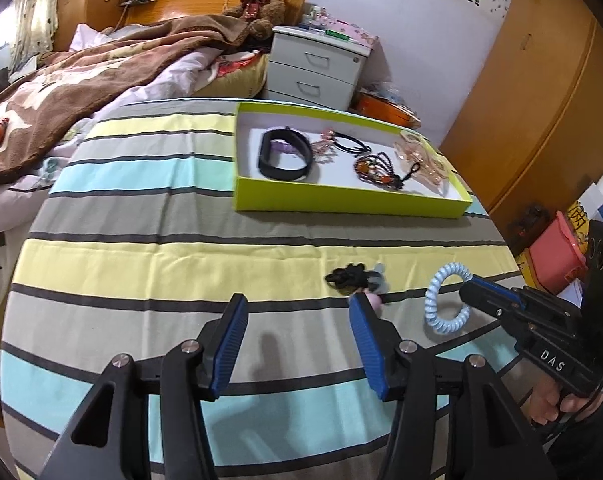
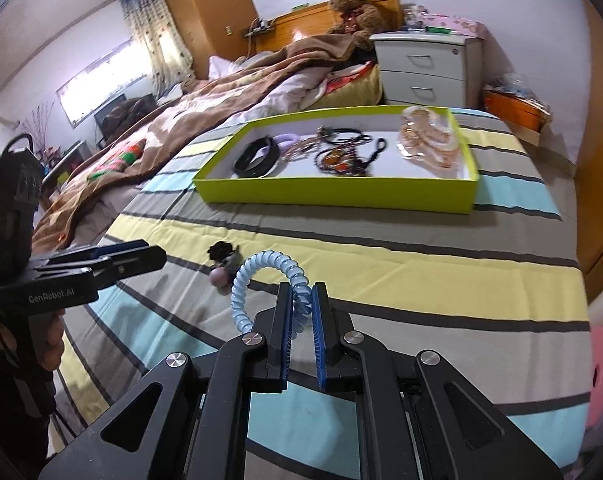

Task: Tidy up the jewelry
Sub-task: 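Grasp the black hair tie with pink bead with the left gripper while the right gripper holds the coil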

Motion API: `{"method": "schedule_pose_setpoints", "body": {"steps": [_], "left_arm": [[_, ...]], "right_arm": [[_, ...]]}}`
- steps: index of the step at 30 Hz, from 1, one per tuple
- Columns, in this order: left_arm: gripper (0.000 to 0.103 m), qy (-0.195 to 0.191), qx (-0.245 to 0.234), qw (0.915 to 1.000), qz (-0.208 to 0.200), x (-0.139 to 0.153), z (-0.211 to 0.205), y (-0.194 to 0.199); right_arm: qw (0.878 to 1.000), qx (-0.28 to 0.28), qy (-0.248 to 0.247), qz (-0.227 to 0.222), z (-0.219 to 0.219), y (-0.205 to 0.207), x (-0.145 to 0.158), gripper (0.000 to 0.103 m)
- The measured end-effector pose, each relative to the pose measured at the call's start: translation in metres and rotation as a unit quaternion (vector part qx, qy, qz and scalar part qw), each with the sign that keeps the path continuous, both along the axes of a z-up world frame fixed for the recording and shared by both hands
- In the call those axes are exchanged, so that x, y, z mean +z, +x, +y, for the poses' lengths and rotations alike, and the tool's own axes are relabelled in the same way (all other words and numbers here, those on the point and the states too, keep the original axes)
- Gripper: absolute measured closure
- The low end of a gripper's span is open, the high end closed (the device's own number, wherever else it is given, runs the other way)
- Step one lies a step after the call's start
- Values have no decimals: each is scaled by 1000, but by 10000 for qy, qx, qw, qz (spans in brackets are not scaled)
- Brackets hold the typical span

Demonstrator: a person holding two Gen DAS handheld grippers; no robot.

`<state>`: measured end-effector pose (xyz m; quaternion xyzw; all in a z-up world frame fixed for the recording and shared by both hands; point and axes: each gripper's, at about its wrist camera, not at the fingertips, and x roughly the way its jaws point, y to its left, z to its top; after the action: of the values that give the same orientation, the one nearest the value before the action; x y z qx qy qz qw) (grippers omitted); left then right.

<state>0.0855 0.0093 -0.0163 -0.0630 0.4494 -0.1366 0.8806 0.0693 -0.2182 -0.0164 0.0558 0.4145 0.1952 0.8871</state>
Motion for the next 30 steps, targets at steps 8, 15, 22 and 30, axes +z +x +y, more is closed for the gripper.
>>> {"method": "schedule_pose_setpoints", "body": {"steps": [8, 15, 22, 30], "left_arm": [[44, 20, -378, 9993, 28, -4, -28, 11], [44, 216, -536, 9983, 91, -13, -47, 19], [44, 656, -553, 9963, 80, -20, -63, 28], [44, 1023, -462, 9937, -61, -23, -71, 28]], "right_arm": [[9996, -263, 72, -77, -16, -10, 4, 93], [9992, -386, 119, -72, -25, -13, 3, 93], [9991, -377, 141, -103, -25, -12, 3, 93], [9991, -387, 163, -93, -24, -12, 2, 93]]}}
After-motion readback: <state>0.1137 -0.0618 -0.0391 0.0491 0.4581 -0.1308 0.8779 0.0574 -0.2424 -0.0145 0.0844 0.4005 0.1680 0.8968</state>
